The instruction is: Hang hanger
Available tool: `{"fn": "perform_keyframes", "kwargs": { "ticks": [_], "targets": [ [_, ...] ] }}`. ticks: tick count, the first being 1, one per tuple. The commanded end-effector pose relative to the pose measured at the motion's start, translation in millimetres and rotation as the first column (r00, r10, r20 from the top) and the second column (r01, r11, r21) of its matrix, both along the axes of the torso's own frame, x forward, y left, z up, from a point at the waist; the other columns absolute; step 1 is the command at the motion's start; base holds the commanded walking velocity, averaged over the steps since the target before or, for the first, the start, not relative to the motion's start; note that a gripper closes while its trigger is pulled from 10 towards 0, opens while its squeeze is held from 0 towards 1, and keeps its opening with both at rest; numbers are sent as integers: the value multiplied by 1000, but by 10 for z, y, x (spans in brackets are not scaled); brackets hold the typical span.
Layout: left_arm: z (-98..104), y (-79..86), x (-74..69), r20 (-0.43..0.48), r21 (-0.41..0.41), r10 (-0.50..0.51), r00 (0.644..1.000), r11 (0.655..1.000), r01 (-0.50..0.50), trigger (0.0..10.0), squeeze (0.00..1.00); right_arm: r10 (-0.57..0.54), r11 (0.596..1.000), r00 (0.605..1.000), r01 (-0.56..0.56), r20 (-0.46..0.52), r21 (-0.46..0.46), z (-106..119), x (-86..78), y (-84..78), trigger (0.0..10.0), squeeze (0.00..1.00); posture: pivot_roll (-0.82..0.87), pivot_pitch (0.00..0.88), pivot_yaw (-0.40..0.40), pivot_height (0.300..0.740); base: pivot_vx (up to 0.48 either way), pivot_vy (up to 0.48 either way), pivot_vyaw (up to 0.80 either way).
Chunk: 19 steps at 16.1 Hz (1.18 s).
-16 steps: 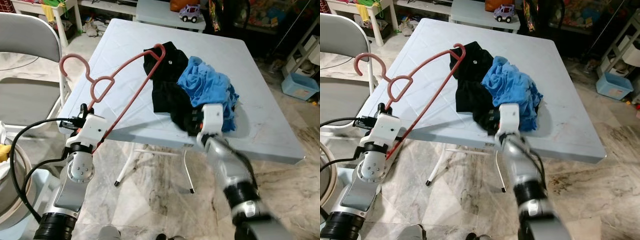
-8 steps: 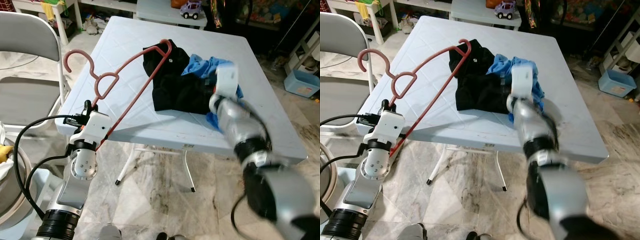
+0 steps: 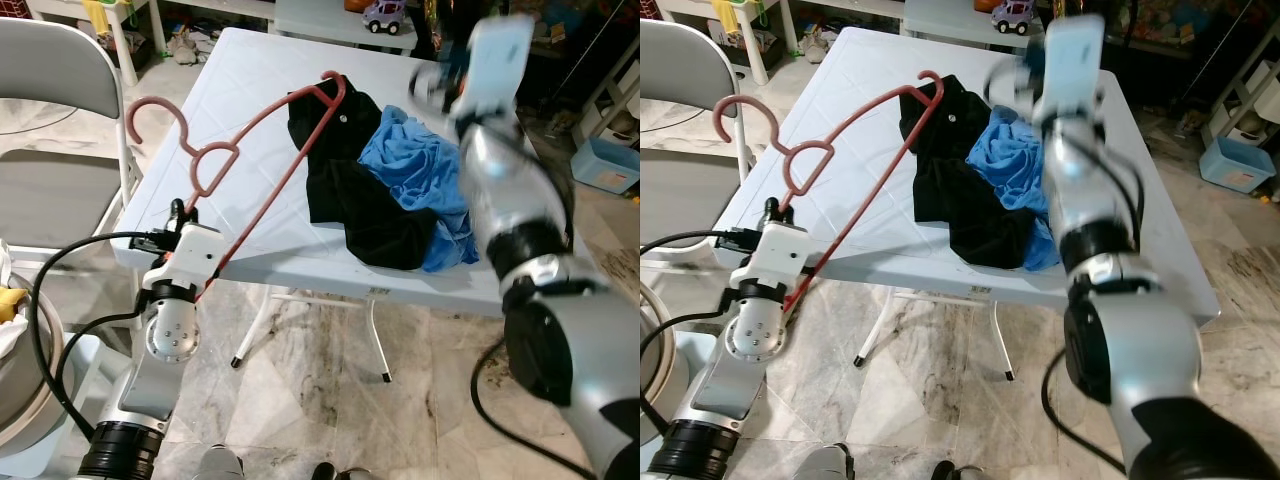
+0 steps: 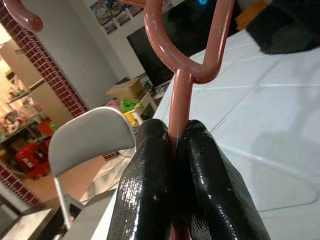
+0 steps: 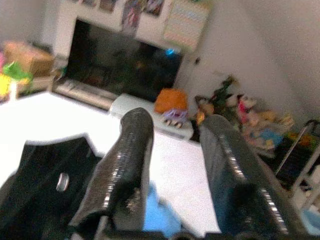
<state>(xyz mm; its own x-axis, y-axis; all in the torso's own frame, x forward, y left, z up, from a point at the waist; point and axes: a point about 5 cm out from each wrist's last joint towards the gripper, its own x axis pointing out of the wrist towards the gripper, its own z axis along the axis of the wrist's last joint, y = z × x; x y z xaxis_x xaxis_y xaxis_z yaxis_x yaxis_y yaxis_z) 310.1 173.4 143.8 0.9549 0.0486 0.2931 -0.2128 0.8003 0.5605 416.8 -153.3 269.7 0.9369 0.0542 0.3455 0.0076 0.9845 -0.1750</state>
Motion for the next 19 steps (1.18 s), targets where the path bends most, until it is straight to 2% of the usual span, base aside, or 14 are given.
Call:
{"fn": "perform_keyframes", "kwargs": {
  "ticks": [1,4,5,6,8,10,12,14,16,17,19],
  "targets": [
    [-28,-77,13,-15,-3,-36,999,999,36,10000,0,-8,1000,1000,8,-2,-4,-25,-15,-103,10000,1000,350,129,-159,740,0,0,0],
    [-1,-231,65,-25,-28,-121,992,992,120,10000,0,-53,998,998,53,26,-13,-263,-165,-441,10000,1000,309,110,-144,740,0,0,0],
    [31,-342,79,-21,-14,-195,981,981,195,10000,0,-71,997,997,72,31,-26,-398,-296,-587,10000,1000,280,99,-134,740,0,0,0],
    [39,-383,84,-21,-9,-222,975,975,222,10000,0,-76,997,997,77,30,-28,-439,-340,-630,10000,1000,268,93,-128,740,0,0,0],
    [32,-534,110,-32,-17,-322,946,947,321,10000,0,-93,994,996,93,3,-53,-657,-633,-812,10000,1000,217,74,-102,740,0,0,0],
    [41,-596,178,-25,-14,-344,939,939,343,10000,0,-123,991,992,123,6,-48,-734,-909,-928,10000,1000,160,49,-78,740,0,0,0],
    [72,-652,233,-14,-20,-357,934,934,357,10000,0,-161,987,987,161,18,-28,-776,-1169,-958,10000,1000,133,34,-70,740,0,0,0],
    [43,-716,250,-31,-51,-385,922,922,383,10000,0,-232,972,973,232,-14,40,-918,-1460,-909,10000,1000,114,29,-71,740,0,0,0],
    [-34,-741,242,-68,-97,-415,907,908,408,10000,0,-267,961,962,271,-60,62,-1047,-1599,-867,10000,1000,108,26,-81,740,0,0,0],
    [-127,-732,224,-104,-129,-427,898,901,413,10000,0,-315,937,943,327,-102,123,-1140,-1714,-847,10000,1000,109,23,-87,740,0,0,0],
    [-218,-718,185,-139,-147,-441,887,895,422,10000,0,-363,903,923,383,-128,195,-1225,-1813,-807,10000,1000,116,20,-94,740,0,0,0]
  ]
}}
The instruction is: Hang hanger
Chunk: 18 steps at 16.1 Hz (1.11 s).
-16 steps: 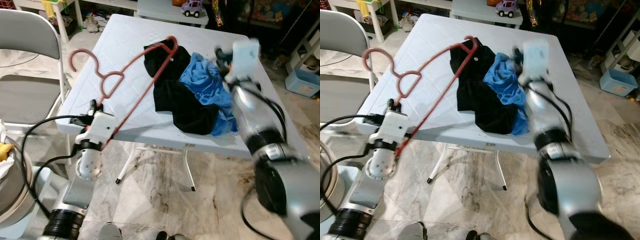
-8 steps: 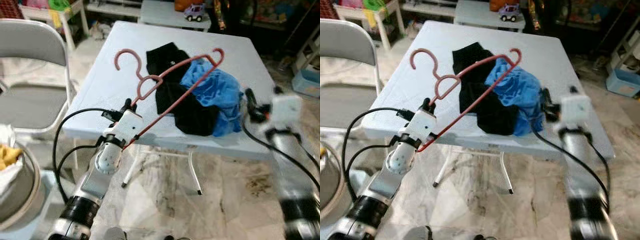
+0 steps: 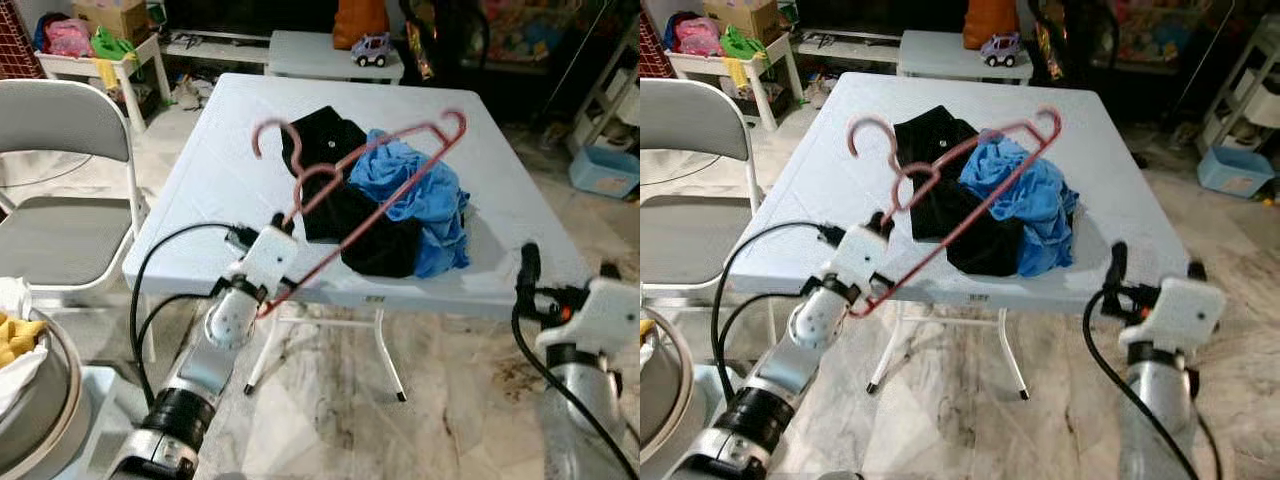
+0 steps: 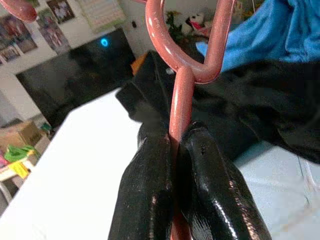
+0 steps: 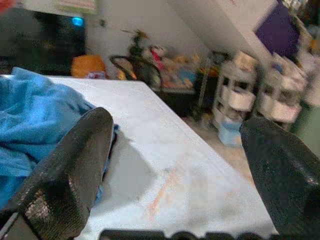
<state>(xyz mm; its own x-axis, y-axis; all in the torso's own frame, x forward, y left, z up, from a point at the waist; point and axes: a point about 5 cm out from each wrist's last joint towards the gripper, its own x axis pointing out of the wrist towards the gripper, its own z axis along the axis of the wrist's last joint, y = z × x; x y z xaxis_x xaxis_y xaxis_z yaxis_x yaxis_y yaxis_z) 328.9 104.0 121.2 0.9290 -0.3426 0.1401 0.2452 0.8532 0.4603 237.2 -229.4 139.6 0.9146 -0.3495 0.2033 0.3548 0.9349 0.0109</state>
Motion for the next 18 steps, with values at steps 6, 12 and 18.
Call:
{"fn": "perform_keyframes", "kwargs": {
  "ticks": [6,12,18],
  "targets": [
    [-107,-55,11,-66,14,-92,994,996,93,10000,0,-64,988,998,62,10,140,-82,-36,156,10000,1000,148,0,-78,740,0,0,0],
    [-93,-148,22,-51,9,-123,991,992,123,10000,0,-41,990,999,41,1,137,-100,-24,174,10000,1000,131,0,-63,740,0,0,0],
    [-69,-205,24,-30,-1,-114,993,993,114,10000,0,-6,989,1000,8,-18,145,-111,-4,195,10000,1000,134,0,-92,740,-139,0,0]
  ]
}}
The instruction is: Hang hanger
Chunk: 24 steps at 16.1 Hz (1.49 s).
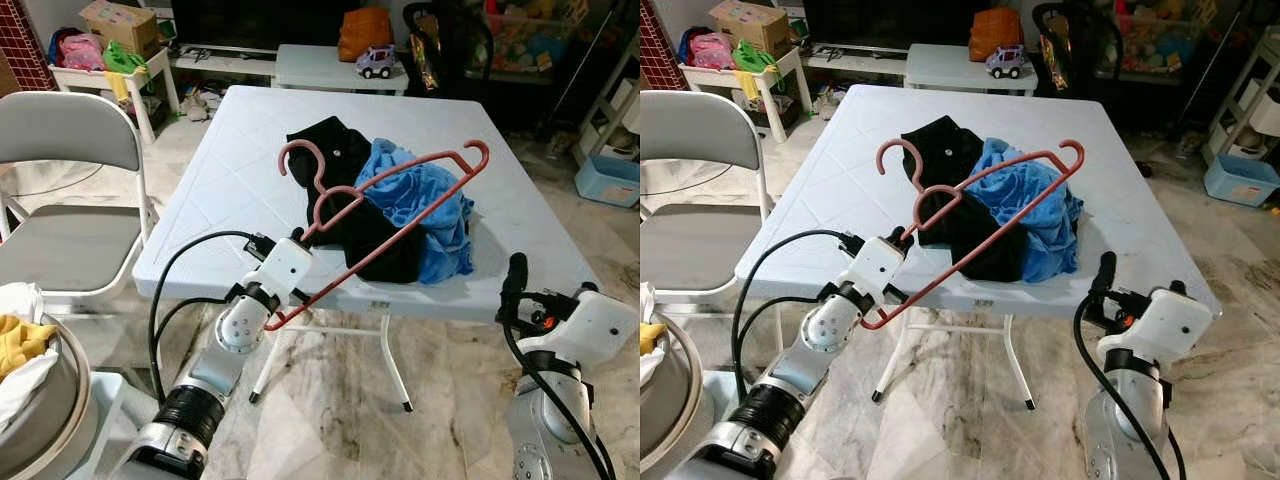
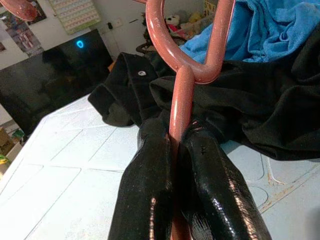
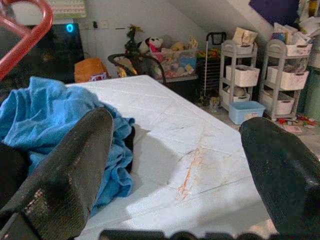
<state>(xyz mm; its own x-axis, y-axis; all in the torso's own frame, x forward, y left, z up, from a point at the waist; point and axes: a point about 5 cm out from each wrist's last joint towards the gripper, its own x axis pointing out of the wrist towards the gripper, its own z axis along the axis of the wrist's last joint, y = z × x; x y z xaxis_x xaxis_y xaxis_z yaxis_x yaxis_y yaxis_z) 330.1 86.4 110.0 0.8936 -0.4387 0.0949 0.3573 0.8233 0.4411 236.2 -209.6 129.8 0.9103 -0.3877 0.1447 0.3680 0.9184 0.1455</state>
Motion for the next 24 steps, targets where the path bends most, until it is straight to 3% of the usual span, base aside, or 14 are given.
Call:
{"fn": "perform_keyframes", "kwargs": {
  "ticks": [1,9,15,16,20,24],
  "targets": [
    [34,-27,2,22,4,-6,1000,1000,6,10000,0,8,1000,1000,-8,-15,-1,-16,8,-7,10000,1000,134,0,-94,740,-274,0,0],
    [22,-36,-7,18,-3,-2,1000,1000,2,10000,0,7,1000,1000,-7,-27,-8,-17,-5,-37,10000,1000,123,0,-101,740,-273,0,0],
    [2,-56,-12,-5,-24,-20,1000,1000,20,10000,0,1,1000,999,-1,-44,-13,-27,-53,-36,10000,1000,99,0,-102,740,0,0,0],
    [-6,-65,-10,-16,-30,-22,1000,999,21,10000,0,8,1000,998,-9,-56,-13,-37,-54,-30,10000,0,98,0,-103,740,0,0,0],
    [-36,-81,10,-96,-94,-54,994,995,45,10000,0,11,1000,998,-13,-68,-20,-44,-64,-34,10000,0,90,2,-103,740,0,0,-800],
    [-23,-145,3,-155,-170,-162,974,976,136,10000,0,23,999,997,-25,-71,-31,-35,-73,-8,10000,0,82,8,-100,740,71,0,-800]
  ]
}}
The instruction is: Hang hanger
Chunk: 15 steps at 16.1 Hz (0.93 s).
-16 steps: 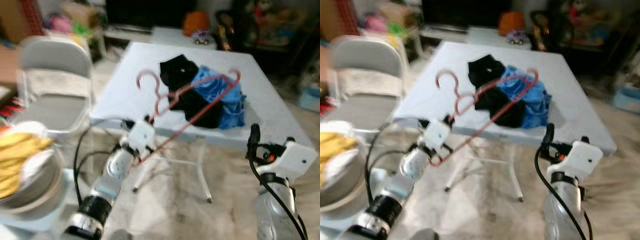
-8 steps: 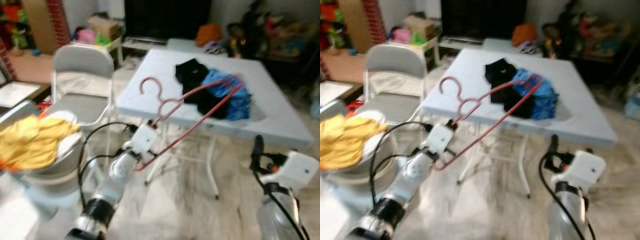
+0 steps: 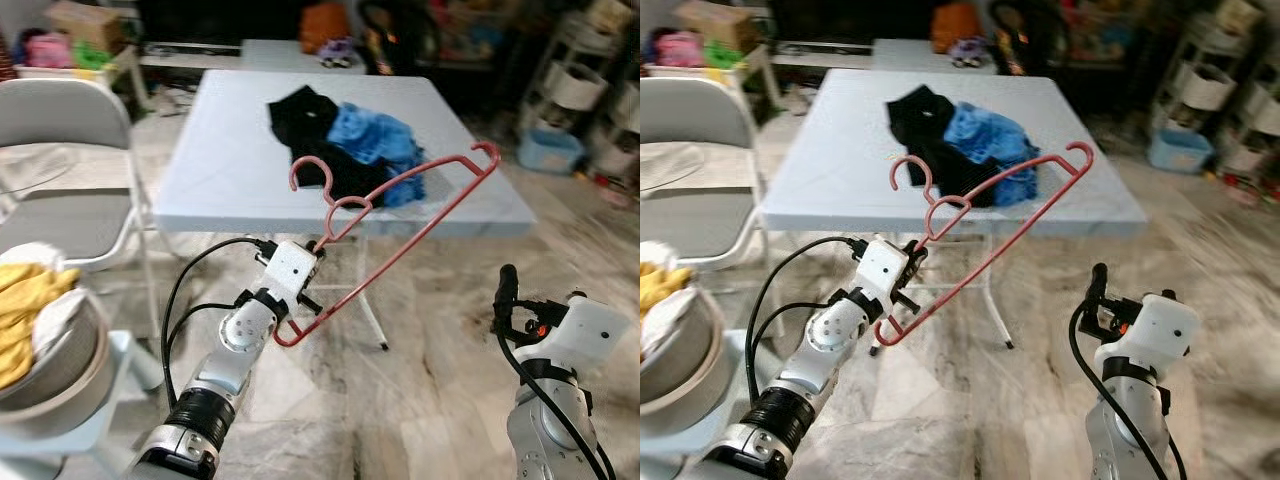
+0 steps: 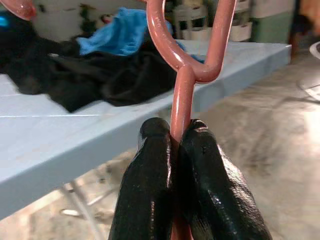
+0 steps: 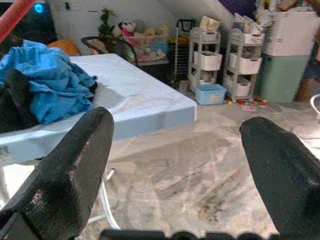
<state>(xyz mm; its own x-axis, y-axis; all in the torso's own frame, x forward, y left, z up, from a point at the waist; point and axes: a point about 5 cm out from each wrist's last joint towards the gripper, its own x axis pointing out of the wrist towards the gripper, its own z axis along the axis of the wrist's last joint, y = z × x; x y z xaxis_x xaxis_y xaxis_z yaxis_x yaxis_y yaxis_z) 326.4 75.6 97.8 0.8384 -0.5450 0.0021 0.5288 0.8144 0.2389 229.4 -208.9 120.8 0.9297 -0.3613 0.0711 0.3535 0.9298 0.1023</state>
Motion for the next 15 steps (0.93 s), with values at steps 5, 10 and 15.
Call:
{"fn": "perform_keyframes", "kwargs": {
  "ticks": [5,10,15],
  "targets": [
    [98,-54,12,22,-11,-60,998,998,60,10000,0,-4,1000,1000,4,14,-11,49,-3,0,10000,0,83,16,-93,740,313,0,-800],
    [91,-67,1,16,-12,-69,997,998,69,10000,0,2,1000,1000,-2,12,-12,52,-11,19,10000,0,76,23,-97,740,312,0,-800],
    [80,-82,-14,9,-10,-82,997,997,82,10000,0,1,1000,1000,-1,10,-14,52,-10,17,10000,0,75,23,-96,740,296,0,-800]
  ]
}}
